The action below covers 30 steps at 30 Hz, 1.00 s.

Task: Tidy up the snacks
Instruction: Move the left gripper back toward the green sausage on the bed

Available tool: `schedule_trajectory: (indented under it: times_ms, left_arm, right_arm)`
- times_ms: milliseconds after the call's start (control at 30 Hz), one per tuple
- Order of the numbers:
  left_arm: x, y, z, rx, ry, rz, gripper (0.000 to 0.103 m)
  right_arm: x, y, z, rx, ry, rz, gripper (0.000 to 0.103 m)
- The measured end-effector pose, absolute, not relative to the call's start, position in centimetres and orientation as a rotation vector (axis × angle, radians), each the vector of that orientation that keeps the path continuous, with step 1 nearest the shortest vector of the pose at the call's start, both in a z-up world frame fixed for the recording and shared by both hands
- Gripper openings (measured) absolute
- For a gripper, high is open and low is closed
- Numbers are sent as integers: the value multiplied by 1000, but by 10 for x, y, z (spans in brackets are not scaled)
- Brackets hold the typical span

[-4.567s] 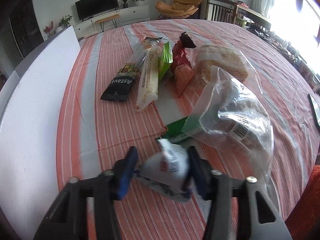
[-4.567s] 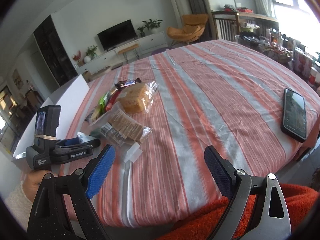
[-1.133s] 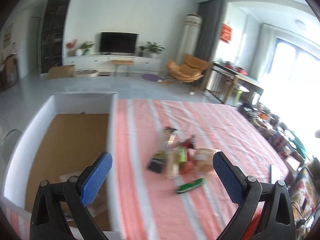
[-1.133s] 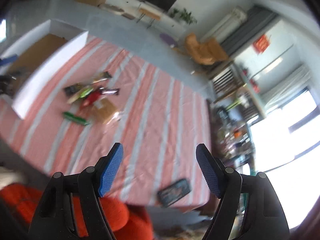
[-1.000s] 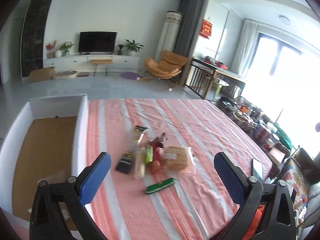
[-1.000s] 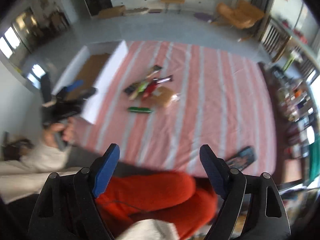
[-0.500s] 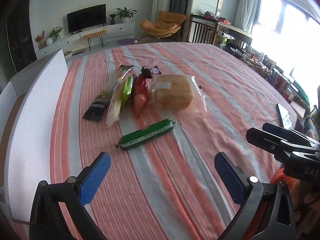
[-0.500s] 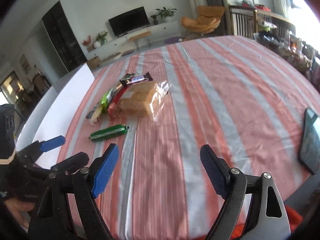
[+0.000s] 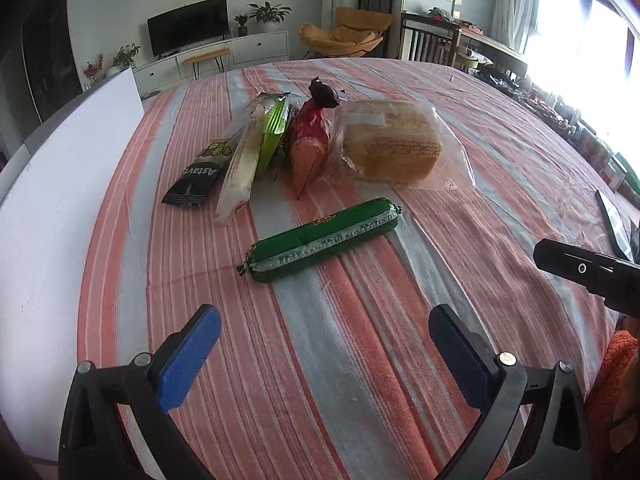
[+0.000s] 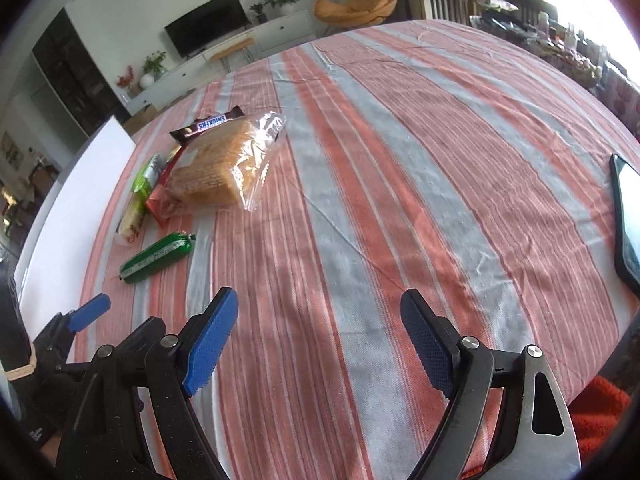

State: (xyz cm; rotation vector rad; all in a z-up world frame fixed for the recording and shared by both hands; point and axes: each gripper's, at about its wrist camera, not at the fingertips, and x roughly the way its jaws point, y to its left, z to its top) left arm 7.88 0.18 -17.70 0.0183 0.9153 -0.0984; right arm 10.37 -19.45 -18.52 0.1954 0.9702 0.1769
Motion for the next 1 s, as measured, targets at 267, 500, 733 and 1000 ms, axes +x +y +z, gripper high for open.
schedule_trajectory:
  times_ms: [267, 500, 733, 1000]
  left_arm:
    - [88, 5, -186, 10, 953, -85, 103]
    - [89, 3, -187, 28, 955, -83, 103]
    - [89, 3, -187, 28, 955, -83, 103]
    - [89, 3, -187, 28, 955, -84, 103]
  right_arm:
    - [104, -180, -192, 102, 999, 158, 86]
    - [106, -176, -196, 60, 1025, 139, 86]
    - [104, -175, -196, 53, 1030, 142, 87]
    - [103, -175, -195, 53, 1032, 142, 87]
